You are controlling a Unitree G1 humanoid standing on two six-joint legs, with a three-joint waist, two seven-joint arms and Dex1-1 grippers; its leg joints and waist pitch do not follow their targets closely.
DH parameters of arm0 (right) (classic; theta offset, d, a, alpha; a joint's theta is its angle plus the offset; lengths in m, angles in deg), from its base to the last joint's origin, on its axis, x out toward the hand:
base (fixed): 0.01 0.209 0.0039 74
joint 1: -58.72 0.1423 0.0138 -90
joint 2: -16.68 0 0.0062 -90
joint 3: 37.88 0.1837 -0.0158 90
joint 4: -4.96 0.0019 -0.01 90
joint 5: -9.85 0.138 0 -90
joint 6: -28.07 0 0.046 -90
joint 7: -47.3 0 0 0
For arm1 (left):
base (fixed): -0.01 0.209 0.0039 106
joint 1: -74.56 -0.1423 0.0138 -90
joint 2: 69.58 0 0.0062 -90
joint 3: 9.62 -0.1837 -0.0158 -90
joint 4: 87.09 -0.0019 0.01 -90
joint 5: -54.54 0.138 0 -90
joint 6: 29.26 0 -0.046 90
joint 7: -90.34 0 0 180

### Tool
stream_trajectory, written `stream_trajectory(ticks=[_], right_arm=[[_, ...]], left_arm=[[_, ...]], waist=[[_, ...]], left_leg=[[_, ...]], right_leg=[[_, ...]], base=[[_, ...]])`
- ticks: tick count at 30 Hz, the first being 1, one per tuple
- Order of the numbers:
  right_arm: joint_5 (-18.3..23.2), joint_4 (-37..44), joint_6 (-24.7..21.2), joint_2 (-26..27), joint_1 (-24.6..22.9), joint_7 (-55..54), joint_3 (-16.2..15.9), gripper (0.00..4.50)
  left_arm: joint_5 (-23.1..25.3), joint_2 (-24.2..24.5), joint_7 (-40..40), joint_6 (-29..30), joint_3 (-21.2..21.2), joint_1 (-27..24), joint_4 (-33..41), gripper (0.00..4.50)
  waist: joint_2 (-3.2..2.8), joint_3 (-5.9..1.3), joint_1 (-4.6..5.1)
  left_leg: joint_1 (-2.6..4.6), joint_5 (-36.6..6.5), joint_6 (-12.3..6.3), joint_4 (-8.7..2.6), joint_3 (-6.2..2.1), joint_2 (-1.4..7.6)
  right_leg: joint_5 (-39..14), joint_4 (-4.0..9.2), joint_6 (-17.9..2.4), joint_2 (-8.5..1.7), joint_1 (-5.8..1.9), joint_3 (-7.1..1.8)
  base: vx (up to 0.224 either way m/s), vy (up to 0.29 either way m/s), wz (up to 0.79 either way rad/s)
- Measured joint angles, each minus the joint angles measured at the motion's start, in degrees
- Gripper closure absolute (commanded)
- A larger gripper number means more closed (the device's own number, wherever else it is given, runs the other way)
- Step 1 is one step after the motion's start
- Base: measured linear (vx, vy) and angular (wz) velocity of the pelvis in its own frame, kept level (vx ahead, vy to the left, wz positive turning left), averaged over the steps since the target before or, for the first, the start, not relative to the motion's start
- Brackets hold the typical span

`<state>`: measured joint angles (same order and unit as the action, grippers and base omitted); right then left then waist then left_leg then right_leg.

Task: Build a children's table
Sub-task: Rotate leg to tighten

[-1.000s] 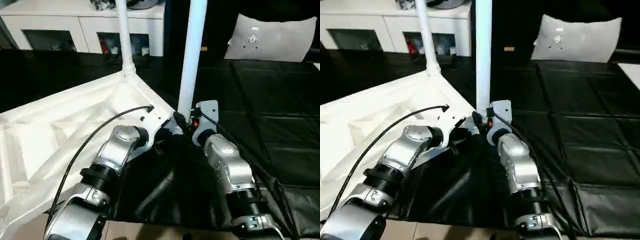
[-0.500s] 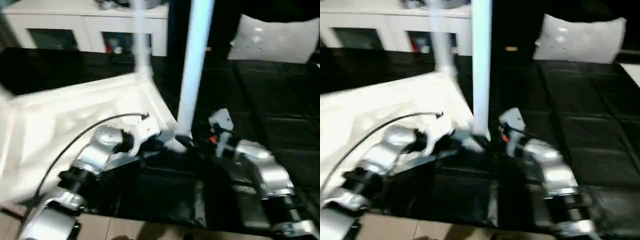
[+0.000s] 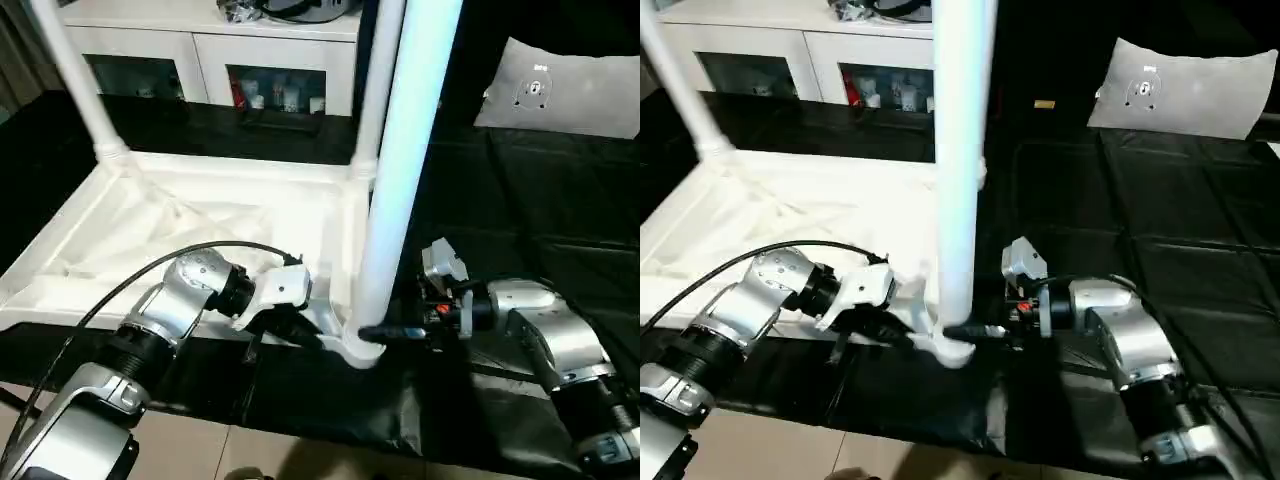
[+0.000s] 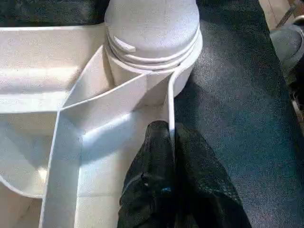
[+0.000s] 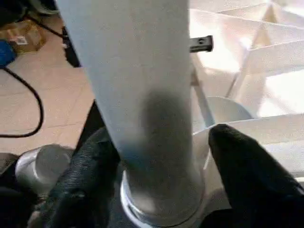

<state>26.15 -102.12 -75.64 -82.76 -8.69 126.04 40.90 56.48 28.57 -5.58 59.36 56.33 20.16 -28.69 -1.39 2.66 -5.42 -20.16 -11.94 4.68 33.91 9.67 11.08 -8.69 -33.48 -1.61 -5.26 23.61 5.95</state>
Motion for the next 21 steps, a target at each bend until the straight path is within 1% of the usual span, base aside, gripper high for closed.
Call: stream_trajectory(ticks=[1, 4, 5, 8, 9, 10, 11, 14, 18, 19, 21], right_arm=[[0.06, -0.06, -0.15, 0.00, 0.02, 0.30, -0.05, 1.73], [0.26, -0.10, -0.69, 0.01, 0.24, 1.40, -0.50, 1.73], [0.31, -0.10, -0.81, 0.00, 0.24, 1.45, -0.50, 2.07], [0.45, -0.12, -1.46, 0.01, 0.24, 1.80, -0.55, 2.14], [0.50, -0.12, -1.70, 0.01, 0.27, 1.80, -0.55, 2.31], [0.59, -0.11, -1.89, 0.01, 0.28, 1.80, -0.55, 2.31], [0.82, -0.11, -2.22, 0.01, 0.28, 1.79, -0.57, 2.44], [0.92, 0.38, -3.09, 0.01, 0.18, 1.61, -0.53, 2.53], [1.15, 3.54, -5.70, 1.28, -1.56, -2.27, 0.00, 2.55], [1.13, 4.07, -6.26, 2.18, -2.38, -4.15, 0.50, 2.55], [0.86, 4.59, -6.97, 3.13, -2.74, -7.03, 1.12, 2.55]], left_arm=[[-0.05, 0.01, 0.22, -0.18, 0.00, 0.00, -0.13, 4.50], [-0.07, 0.10, 0.63, -0.45, -0.01, 0.08, -0.30, 4.50], [-0.09, 0.10, 0.67, -0.53, -0.02, 0.08, -0.33, 4.50], [-0.13, 0.09, 0.74, -0.80, -0.02, 0.16, -0.56, 4.50], [-0.18, 0.08, 0.82, -0.82, -0.02, 0.23, -0.70, 4.50], [-0.18, 0.07, 0.86, -0.82, -0.03, 0.26, -0.75, 4.50], [-0.21, 0.08, 0.95, -0.83, 0.00, 0.27, -0.78, 4.50], [-0.37, 0.07, 1.06, -0.66, 0.10, 0.27, -0.81, 4.50], [-0.48, -0.37, 0.16, 1.48, 0.62, 0.24, -0.79, 4.50], [-0.33, -0.42, -0.96, 2.45, 0.90, 0.24, -0.79, 4.50], [0.09, -0.53, -2.58, 3.65, 1.38, 0.25, -0.79, 4.50]], waist=[[0.01, 0.00, -0.02], [0.01, 0.00, -0.08], [0.02, 0.01, -0.11], [0.03, 0.01, -0.15], [0.03, 0.01, -0.16], [0.03, 0.01, -0.16], [0.03, 0.01, -0.18], [0.03, 0.01, -0.19], [0.00, 0.00, -0.19], [0.00, 0.00, -0.15], [-0.02, 0.01, 0.28]], left_leg=[[0.00, 0.00, 0.00, 0.00, 0.00, 0.00], [0.00, 0.00, 0.00, 0.00, 0.00, 0.00], [0.00, 0.00, 0.00, 0.00, 0.00, 0.00], [0.00, 0.00, 0.00, 0.00, 0.00, 0.01], [0.00, 0.00, 0.00, -0.01, 0.00, 0.01], [0.00, 0.00, 0.00, -0.01, 0.00, 0.01], [0.01, -0.01, 0.01, -0.01, 0.00, 0.01], [0.01, -0.01, 0.02, -0.01, 0.00, 0.01], [0.04, -0.01, 0.04, -0.04, 0.00, 0.02], [0.13, 0.00, 0.06, -0.04, -0.01, 0.02], [0.17, 0.02, 0.09, -0.03, 0.00, 0.01]], right_leg=[[-0.01, 0.00, 0.01, 0.00, 0.00, 0.00], [-0.02, 0.00, 0.04, 0.00, 0.00, 0.00], [-0.02, 0.00, 0.04, 0.00, 0.00, 0.00], [-0.03, 0.00, 0.05, 0.00, 0.01, 0.00], [-0.03, 0.00, 0.05, 0.00, 0.00, 0.00], [-0.03, 0.00, 0.05, 0.00, 0.00, 0.00], [-0.04, 0.00, 0.06, 0.00, 0.01, 0.01], [-0.04, 0.00, 0.07, 0.00, 0.00, 0.00], [-0.09, -0.02, 0.15, 0.01, -0.07, 0.00], [-0.23, -0.02, 0.37, 0.01, -0.15, 0.01], [-0.24, -0.02, 0.40, 0.01, -0.19, -0.01]], base=[[0.000, 0.000, 0.00], [0.000, 0.000, 0.00], [0.000, 0.000, 0.00], [0.000, 0.000, 0.00], [0.000, 0.000, 0.00], [0.000, 0.000, 0.00], [0.000, 0.000, 0.00], [0.000, 0.000, 0.00], [0.000, 0.000, 0.00], [0.000, 0.000, 0.00], [0.000, 0.000, 0.00]])
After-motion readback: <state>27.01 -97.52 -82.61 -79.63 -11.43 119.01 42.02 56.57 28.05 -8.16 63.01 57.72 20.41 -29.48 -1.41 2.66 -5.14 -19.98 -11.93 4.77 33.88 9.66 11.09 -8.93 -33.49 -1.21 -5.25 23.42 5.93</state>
